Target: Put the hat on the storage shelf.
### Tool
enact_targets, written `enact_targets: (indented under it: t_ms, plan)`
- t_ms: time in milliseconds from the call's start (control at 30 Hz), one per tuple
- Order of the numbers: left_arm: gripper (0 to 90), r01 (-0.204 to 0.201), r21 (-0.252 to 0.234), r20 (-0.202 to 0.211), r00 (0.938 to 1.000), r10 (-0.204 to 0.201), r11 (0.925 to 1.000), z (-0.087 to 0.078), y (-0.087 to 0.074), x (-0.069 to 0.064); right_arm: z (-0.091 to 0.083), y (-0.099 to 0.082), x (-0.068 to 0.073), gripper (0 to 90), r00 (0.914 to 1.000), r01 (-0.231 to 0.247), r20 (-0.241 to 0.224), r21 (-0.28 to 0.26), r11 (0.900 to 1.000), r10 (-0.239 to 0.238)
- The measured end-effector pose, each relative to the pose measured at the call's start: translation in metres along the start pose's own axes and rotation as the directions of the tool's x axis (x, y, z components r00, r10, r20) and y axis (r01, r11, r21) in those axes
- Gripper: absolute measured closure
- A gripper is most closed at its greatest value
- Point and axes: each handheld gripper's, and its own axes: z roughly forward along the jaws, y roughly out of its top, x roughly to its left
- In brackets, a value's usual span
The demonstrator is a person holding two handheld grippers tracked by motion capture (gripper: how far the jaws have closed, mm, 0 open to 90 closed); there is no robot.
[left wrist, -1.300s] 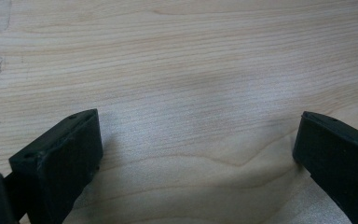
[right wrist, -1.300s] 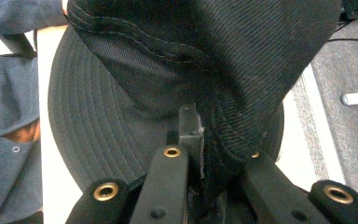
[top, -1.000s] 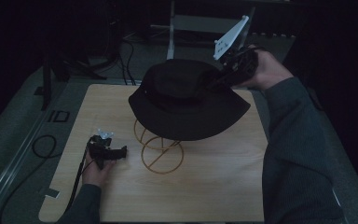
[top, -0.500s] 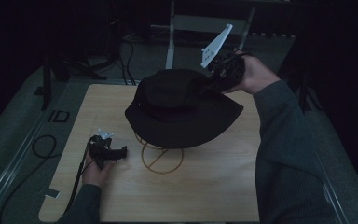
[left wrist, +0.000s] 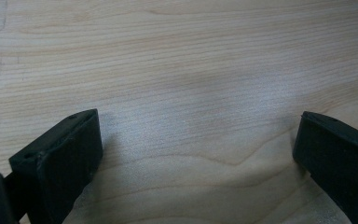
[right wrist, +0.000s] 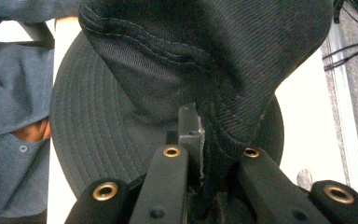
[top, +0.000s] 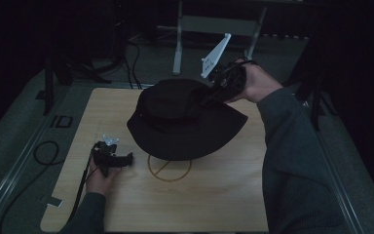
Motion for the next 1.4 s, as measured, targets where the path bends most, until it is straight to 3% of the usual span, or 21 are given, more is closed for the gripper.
enact_targets:
  t_ms: [233, 600, 767, 833, 967, 1100, 1167, 1300, 1400]
  plan:
    - [1.6, 0.0, 0.002, 0.002, 1.0, 0.0, 1.0, 0.0, 0.0, 0.0, 0.015, -0.01, -0.003, 87.3, 0.9996, -0.005, -0.027, -0.053, 0.9986, 0.004]
    - [1.6, -0.003, 0.003, 0.002, 1.0, 0.003, 1.0, 0.0, 0.0, 0.0, 0.028, -0.008, -0.002, 85.0, 0.9992, 0.005, -0.039, -0.053, 0.9986, -0.007]
    - [1.6, -0.003, 0.003, 0.003, 1.0, 0.003, 1.0, 0.0, 0.0, 0.0, 0.038, -0.016, -0.004, 82.6, 0.9988, -0.017, -0.047, -0.036, 0.9992, 0.016]
    - [1.6, -0.003, 0.003, 0.002, 1.0, 0.003, 1.0, 0.0, 0.0, 0.0, 0.041, -0.017, -0.004, 80.8, 0.9972, -0.024, -0.072, -0.029, 0.9993, 0.022]
    - [1.5, -0.003, 0.003, 0.004, 1.0, 0.003, 1.0, 0.0, 0.0, 0.0, 0.048, -0.019, -0.005, 71.3, 0.9975, -0.04, -0.058, -0.006, 0.9992, 0.04]
    - [1.6, -0.003, 0.003, 0.003, 1.0, 0.003, 1.0, 0.0, 0.0, 0.0, 0.052, -0.016, -0.005, 50.5, 0.9969, -0.063, -0.045, 0.027, 0.9976, 0.064]
    - [1.6, -0.003, 0.003, 0.003, 1.0, 0.003, 1.0, 0.0, 0.0, 0.0, 0.055, -0.015, -0.006, 45.0, 0.9956, -0.087, -0.03, 0.051, 0.9949, 0.089]
    - [1.6, -0.003, 0.003, 0.003, 1.0, 0.003, 1.0, 0.0, 0.0, 0.0, 0.061, -0.012, -0.002, 29.7, 0.9928, -0.119, 0.024, 0.083, 0.9895, 0.117]
    - [1.6, -0.003, 0.003, 0.003, 1.0, 0.003, 1.0, 0.0, 0.0, 0.0, 0.063, -0.012, 0.002, 22.6, 0.9933, -0.096, 0.071, 0.068, 0.9931, 0.091]
